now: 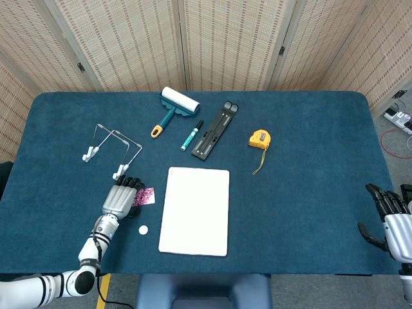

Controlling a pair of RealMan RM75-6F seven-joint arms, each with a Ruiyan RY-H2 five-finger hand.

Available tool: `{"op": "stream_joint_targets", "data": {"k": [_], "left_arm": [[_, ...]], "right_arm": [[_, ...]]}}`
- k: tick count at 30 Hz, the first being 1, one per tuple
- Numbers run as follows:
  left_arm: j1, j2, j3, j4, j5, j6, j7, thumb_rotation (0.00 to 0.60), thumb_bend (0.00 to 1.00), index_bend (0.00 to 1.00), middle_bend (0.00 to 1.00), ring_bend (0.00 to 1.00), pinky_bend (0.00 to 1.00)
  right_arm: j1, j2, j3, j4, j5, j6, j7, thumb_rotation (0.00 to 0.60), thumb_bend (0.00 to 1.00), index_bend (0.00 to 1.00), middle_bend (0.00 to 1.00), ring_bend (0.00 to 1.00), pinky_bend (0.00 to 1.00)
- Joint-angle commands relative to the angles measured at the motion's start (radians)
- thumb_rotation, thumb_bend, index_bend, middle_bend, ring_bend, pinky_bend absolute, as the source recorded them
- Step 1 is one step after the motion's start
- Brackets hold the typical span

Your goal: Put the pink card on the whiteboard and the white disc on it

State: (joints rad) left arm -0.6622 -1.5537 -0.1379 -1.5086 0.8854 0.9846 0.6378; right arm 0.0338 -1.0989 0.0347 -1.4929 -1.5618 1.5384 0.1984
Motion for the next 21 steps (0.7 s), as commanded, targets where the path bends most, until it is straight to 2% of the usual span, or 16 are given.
{"op": "stream_joint_targets", "data": {"k": [1,21], "left_arm": [[-0.006,-0.004,0.002,0.004,-0.008,0.001,0.002,0.600,0.37,0.25,0.16,0.11,0.00],[-0.044,-0.013,0.015,0.021,-0.084,-0.001,0.022,0.600,0.38,0.26,0.14,0.11,0.00]], "right_arm": [[0.000,0.000,0.000,0.000,0.000,0.000,0.000,0.600,0.37,0.05,0.13,0.14,0.11],[-0.001,-0.001,0.002,0.002,0.005,-0.004,0.001,0.600,0.37,0.05,0.13,0.14,0.11]]}}
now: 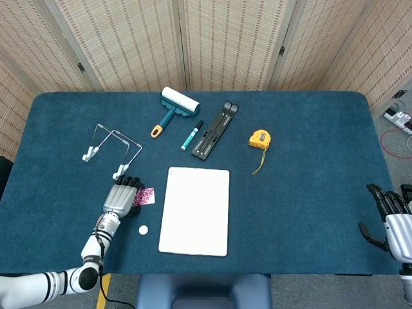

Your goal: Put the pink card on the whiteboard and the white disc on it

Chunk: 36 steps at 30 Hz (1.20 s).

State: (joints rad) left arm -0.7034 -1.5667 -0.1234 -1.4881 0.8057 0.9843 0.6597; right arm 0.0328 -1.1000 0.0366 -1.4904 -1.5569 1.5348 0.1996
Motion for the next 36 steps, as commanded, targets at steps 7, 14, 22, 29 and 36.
{"op": "stream_joint_targets", "data": {"k": [7,14,22,29,36], "left_arm": [[-0.012,-0.005,0.005,0.006,-0.018,0.003,0.001,0.600,0.38,0.27,0.14,0.11,0.00],[-0.010,-0.018,0.014,0.022,0.009,0.014,-0.023,0.600,0.38,0.32,0.14,0.11,0.00],[-0.005,-0.024,0.021,0.028,0.046,0.028,-0.047,0.600,0.38,0.36,0.14,0.11,0.00],[0.001,-0.010,0.017,-0.007,0.099,0.058,-0.066,0.600,0.38,0.36,0.14,0.11,0.00],[-0.016,0.008,0.003,-0.082,0.153,0.081,-0.053,0.600,0.38,0.36,0.14,0.11,0.00]], "right_arm": [[-0.001,-0.001,0.000,0.002,0.003,-0.002,0.001,0.600,0.37,0.05,0.13,0.14,0.11],[-0.001,-0.002,0.001,0.005,0.005,-0.004,0.003,0.600,0.37,0.05,0.13,0.14,0.11],[-0.001,-0.003,0.001,0.006,0.004,-0.004,0.003,0.600,0.37,0.05,0.13,0.14,0.11],[-0.001,-0.002,0.001,0.003,0.002,-0.002,0.001,0.600,0.37,0.05,0.13,0.14,0.11],[-0.005,0.000,0.000,0.001,0.002,0.003,0.001,0.600,0.37,0.05,0.13,0.14,0.11]]}}
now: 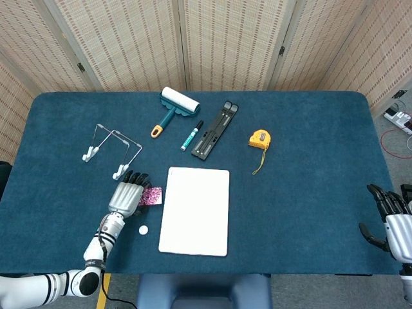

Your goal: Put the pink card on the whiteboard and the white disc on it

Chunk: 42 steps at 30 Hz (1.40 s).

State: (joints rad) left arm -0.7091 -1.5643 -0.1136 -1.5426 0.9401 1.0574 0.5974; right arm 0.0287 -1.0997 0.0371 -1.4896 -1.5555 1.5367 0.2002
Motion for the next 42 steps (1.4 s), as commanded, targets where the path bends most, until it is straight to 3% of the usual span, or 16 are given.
{"op": "stream_joint_targets", "data": {"k": [1,11,26,32,38,42], "left_arm": [[-0.015,0.005,-0.008,-0.037,0.026,0.010,0.016,0.600,0.38,0.36,0.14,0.11,0.00],[-0.090,-0.051,-0.034,-0.089,0.021,-0.009,0.113,0.600,0.38,0.36,0.14,0.11,0.00],[-0.171,-0.149,-0.029,-0.039,-0.094,-0.033,0.231,0.600,0.38,0.34,0.14,0.11,0.00],[-0.175,-0.145,-0.019,-0.050,-0.098,-0.020,0.236,0.600,0.36,0.20,0.14,0.10,0.00],[-0.156,-0.110,0.002,-0.090,-0.064,0.012,0.217,0.600,0.35,0.22,0.14,0.10,0.00],[-0.118,-0.065,0.034,-0.124,-0.010,0.053,0.182,0.600,0.35,0.29,0.14,0.10,0.00]], "right_arm": [[-0.002,0.000,-0.001,0.000,0.000,0.002,0.001,0.600,0.37,0.05,0.13,0.14,0.11],[-0.010,0.000,0.000,0.008,0.010,0.006,0.009,0.600,0.37,0.05,0.13,0.14,0.11],[-0.013,-0.004,0.003,0.024,0.019,0.001,0.027,0.600,0.37,0.05,0.13,0.14,0.11],[-0.012,-0.004,0.003,0.024,0.019,-0.002,0.027,0.600,0.37,0.05,0.13,0.14,0.11],[-0.009,-0.006,0.004,0.023,0.012,-0.001,0.027,0.600,0.37,0.05,0.13,0.14,0.11],[-0.010,-0.005,0.004,0.019,0.007,0.004,0.024,0.600,0.37,0.05,0.13,0.14,0.11]]}}
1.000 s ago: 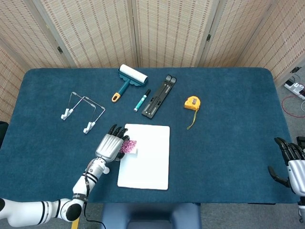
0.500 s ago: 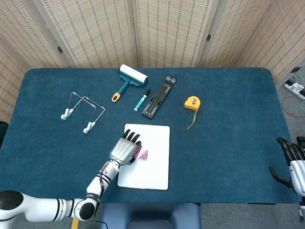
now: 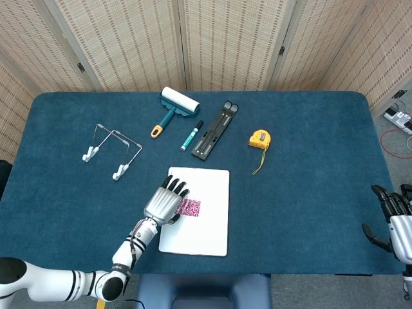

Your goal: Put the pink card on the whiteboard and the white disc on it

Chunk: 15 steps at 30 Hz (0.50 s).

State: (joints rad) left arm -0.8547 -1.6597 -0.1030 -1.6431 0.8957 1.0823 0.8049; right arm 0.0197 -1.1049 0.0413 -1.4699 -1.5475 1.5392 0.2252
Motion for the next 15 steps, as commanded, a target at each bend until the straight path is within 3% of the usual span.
{"op": "stream_joint_targets", "data": {"k": [1,15], "left_arm": [[0.039,0.042,0.033,-0.031,0.049,0.038,-0.037,0.600,0.35,0.30,0.14,0.10,0.00],[0.207,0.179,0.199,-0.059,0.306,0.143,-0.195,0.600,0.35,0.34,0.14,0.10,0.00]], "right_arm": [[-0.001,0.000,0.000,-0.001,-0.001,0.002,-0.001,0.600,0.37,0.05,0.13,0.14,0.11],[0.007,-0.005,-0.003,-0.013,-0.015,-0.002,-0.017,0.600,0.37,0.05,0.13,0.14,0.11]]}}
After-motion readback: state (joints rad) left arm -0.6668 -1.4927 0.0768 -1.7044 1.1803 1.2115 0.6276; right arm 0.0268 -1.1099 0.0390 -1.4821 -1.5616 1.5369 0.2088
